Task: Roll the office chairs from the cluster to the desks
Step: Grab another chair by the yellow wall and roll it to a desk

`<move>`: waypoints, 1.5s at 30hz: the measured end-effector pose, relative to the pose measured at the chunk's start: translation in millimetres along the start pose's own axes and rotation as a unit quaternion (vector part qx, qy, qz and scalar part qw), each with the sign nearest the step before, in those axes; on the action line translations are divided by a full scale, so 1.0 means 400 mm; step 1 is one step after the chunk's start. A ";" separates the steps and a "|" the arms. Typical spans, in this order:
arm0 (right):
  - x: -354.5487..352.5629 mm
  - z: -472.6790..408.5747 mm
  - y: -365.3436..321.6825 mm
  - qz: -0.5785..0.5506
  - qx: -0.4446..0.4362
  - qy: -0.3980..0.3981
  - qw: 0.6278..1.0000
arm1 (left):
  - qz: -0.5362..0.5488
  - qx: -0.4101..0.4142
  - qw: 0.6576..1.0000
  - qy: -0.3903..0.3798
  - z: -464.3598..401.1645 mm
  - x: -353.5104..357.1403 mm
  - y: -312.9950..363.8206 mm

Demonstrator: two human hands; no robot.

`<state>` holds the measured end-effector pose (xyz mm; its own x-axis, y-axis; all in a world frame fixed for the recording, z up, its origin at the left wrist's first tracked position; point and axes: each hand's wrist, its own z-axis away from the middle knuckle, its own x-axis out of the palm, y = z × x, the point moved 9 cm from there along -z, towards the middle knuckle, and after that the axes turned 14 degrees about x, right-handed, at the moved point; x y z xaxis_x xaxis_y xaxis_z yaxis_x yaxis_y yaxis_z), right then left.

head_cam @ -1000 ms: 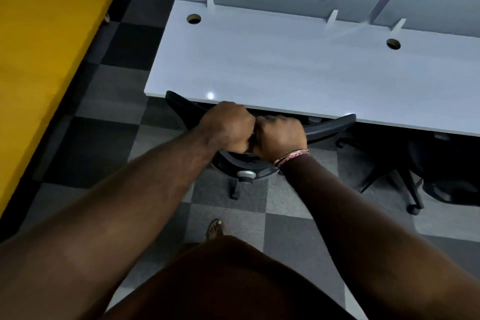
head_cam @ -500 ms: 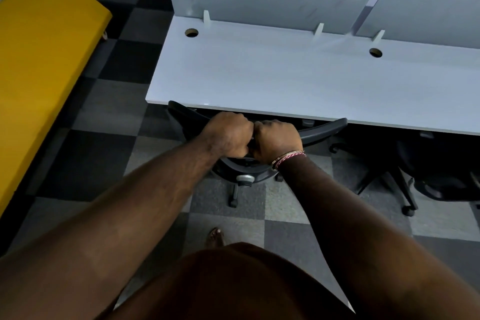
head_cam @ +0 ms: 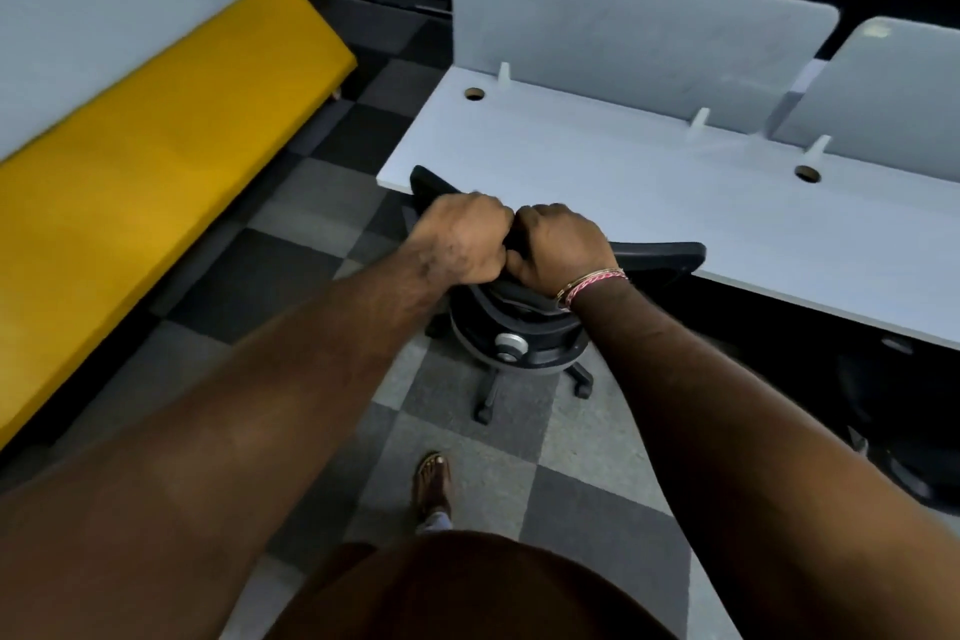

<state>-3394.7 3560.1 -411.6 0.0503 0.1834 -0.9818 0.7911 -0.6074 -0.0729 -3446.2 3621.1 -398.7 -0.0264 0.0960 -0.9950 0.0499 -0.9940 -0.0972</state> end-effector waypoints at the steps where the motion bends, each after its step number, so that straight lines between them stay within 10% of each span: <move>1: -0.008 0.025 -0.044 -0.005 -0.028 -0.002 1.000 | -0.003 -0.026 1.000 -0.005 0.056 -0.003 0.000; 20: 0.037 0.562 -1.016 -0.063 -0.408 -0.108 0.904 | 0.039 -0.416 0.899 -0.129 1.176 0.096 -0.083; 45: -0.025 1.229 -2.139 -0.055 -0.615 -0.085 0.782 | 0.035 -0.606 0.787 -0.109 2.458 0.159 -0.246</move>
<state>-4371.6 3698.0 -425.6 -0.0587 0.0141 -0.9982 0.7782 0.6270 -0.0369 -4434.6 3673.7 -431.5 -0.1447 -0.0987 -0.9845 0.9715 -0.2030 -0.1224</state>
